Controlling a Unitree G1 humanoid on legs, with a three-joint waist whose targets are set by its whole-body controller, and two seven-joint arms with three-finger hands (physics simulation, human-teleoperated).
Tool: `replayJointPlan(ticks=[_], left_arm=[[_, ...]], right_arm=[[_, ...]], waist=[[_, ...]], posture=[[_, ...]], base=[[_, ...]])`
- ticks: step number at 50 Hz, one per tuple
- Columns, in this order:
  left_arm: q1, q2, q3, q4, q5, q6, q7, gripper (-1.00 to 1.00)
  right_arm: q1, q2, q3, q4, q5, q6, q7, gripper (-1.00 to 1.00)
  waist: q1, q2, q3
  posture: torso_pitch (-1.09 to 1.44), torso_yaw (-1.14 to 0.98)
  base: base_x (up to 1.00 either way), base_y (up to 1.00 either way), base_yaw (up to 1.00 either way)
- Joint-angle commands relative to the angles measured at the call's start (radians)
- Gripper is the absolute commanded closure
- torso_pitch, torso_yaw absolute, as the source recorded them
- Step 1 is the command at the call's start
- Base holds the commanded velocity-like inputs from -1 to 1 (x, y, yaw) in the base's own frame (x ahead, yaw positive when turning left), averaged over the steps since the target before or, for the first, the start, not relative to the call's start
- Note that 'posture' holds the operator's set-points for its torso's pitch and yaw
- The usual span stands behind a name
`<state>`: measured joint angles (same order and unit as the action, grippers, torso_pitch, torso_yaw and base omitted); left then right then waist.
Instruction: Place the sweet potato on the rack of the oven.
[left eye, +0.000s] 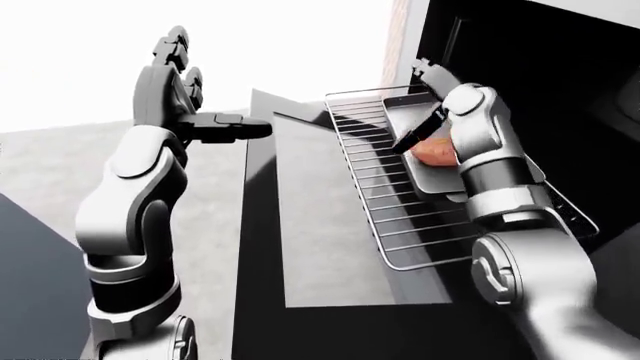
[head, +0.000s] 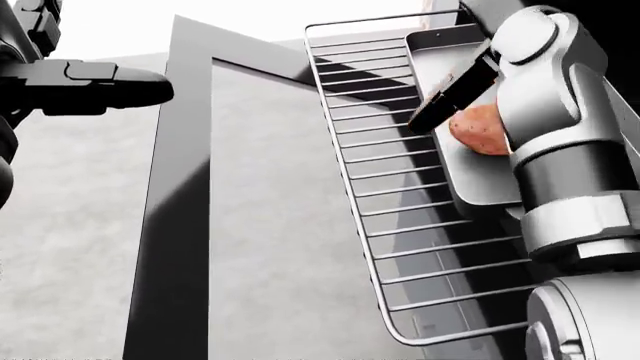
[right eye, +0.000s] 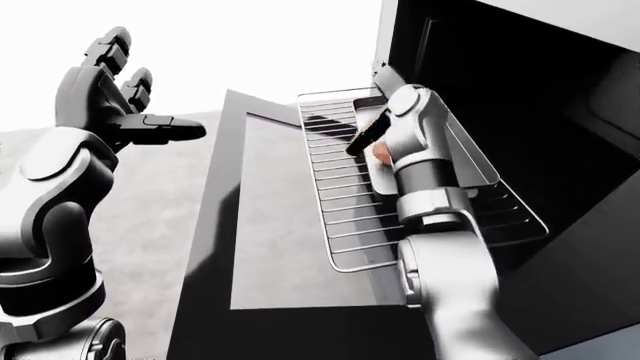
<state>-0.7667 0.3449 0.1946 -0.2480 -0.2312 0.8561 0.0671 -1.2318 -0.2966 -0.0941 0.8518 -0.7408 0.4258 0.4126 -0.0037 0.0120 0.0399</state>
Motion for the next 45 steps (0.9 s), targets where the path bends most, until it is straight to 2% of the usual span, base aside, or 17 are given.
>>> replayJointPlan(ticks=[1,8,10,12,20,23,31,41,45], left_arm=[[-0.046,0.018,0.011,-0.014,0.018,-0.030,-0.004,-1.00],[-0.103,0.035,0.012,0.047,0.051,-0.040,-0.008,-1.00],[-0.113,0.046,0.018,0.062,0.059,-0.053,-0.009,-1.00],[-0.119,0.055,0.024,0.067,0.063,-0.050,-0.011,-1.00],[-0.148,0.080,0.022,0.079,0.085,-0.046,-0.011,-1.00],[-0.157,0.083,0.029,0.059,0.089,-0.032,-0.012,-1.00],[-0.153,0.089,0.055,0.045,0.069,-0.070,-0.004,-1.00],[-0.134,0.091,0.031,0.065,0.097,-0.192,0.008,-1.00],[-0.160,0.089,0.017,0.050,0.132,-0.218,0.016,-1.00]], right_arm=[[-0.056,0.009,-0.016,-0.097,0.106,0.076,0.031,-1.00],[-0.052,0.033,0.017,-0.267,0.232,0.216,0.040,-1.00],[-0.045,0.062,-0.002,-0.327,0.291,0.264,0.016,-1.00],[-0.025,0.069,0.017,-0.380,0.315,0.291,-0.002,-1.00],[0.011,0.090,0.032,-0.593,0.400,0.353,-0.088,-1.00],[0.009,0.086,0.058,-0.637,0.384,0.324,-0.107,-1.00],[-0.023,0.087,0.049,-0.651,0.350,0.238,-0.180,-1.00],[0.001,0.084,0.052,-0.700,0.323,0.152,-0.219,-1.00],[0.012,0.082,0.053,-0.725,0.305,0.119,-0.226,-1.00]], waist=[[0.000,0.000,-0.031],[0.003,0.001,-0.027],[0.003,0.002,-0.026],[0.002,0.003,-0.026],[0.002,0.007,-0.024],[0.002,0.008,-0.021],[-0.002,0.010,-0.019],[-0.002,0.009,-0.015],[-0.002,0.008,-0.016]], posture=[[0.00,0.00],[0.00,0.00],[0.00,0.00],[0.00,0.00],[0.00,0.00],[0.00,0.00],[0.00,0.00],[0.00,0.00],[0.00,0.00]], base=[[0.00,0.00,0.00],[0.00,0.00,0.00],[0.00,0.00,0.00],[0.00,0.00,0.00],[0.00,0.00,0.00],[0.00,0.00,0.00],[0.00,0.00,0.00],[0.00,0.00,0.00],[0.00,0.00,0.00]])
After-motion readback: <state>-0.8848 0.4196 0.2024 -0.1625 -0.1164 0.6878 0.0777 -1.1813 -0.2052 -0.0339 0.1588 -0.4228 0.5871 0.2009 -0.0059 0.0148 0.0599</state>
